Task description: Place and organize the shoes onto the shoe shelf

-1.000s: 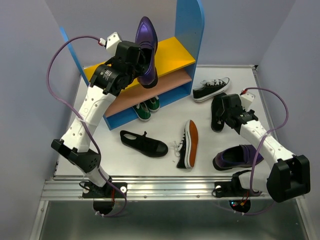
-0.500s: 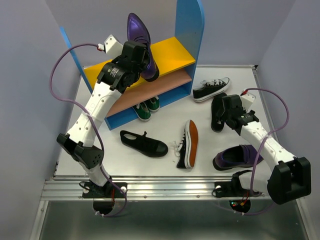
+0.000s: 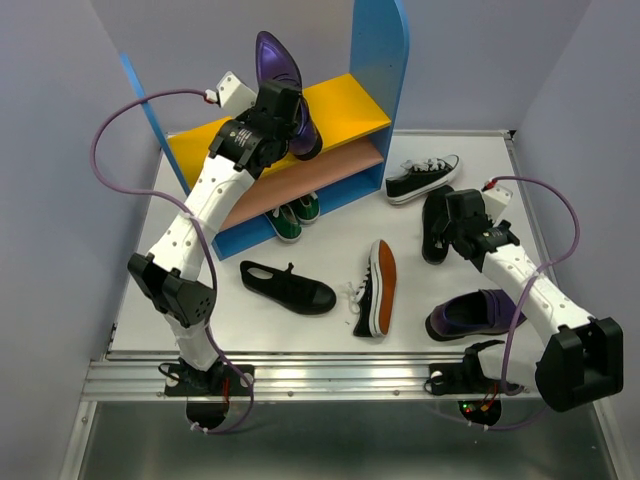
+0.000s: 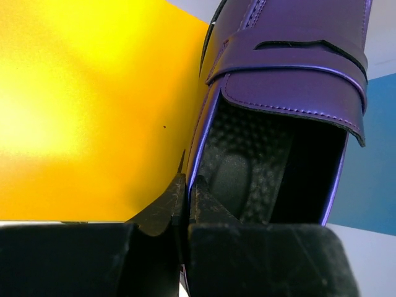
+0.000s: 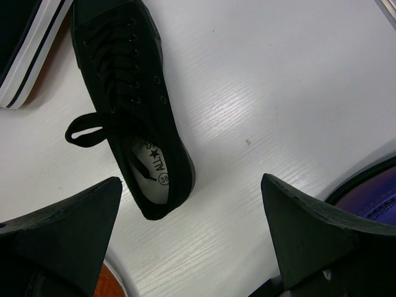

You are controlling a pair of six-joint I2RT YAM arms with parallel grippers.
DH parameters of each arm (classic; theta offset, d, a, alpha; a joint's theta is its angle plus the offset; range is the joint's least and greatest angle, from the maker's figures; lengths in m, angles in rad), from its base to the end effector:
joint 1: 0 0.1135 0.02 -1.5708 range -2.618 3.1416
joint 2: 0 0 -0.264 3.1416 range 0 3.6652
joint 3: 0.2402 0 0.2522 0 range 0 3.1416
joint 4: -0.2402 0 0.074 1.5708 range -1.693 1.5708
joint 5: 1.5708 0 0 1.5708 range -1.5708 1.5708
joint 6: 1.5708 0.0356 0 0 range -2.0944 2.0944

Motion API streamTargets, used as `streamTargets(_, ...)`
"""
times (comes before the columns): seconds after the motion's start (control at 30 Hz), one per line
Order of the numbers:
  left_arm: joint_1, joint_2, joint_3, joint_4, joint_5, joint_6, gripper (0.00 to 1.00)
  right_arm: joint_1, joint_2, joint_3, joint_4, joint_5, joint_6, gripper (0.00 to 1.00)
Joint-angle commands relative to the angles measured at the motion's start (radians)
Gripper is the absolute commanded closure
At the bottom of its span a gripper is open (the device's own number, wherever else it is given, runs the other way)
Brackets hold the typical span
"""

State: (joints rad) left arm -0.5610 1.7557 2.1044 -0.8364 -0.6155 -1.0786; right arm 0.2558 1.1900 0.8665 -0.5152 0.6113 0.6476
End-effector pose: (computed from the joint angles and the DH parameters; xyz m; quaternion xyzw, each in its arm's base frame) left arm 0.3236 -0.1791 0.4648 -0.3599 0.7495 -0.1820 0.5250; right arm 0.2394 0.0415 0.2609 0.2790 0.8525 -0.1038 0.4298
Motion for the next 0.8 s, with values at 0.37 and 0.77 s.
streamTargets(0.37, -0.023, -0.004, 0.052, 0.194, 0.040, 0.026, 1.00, 0.000, -0.017, -0.001, 0.027, 0.001, -0.003, 0.00)
streamTargets(0.77, -0.037, -0.012, 0.057, 0.184, 0.054, 0.020, 1.00, 0.000, -0.020, -0.007, 0.027, -0.005, -0.003, 0.00)
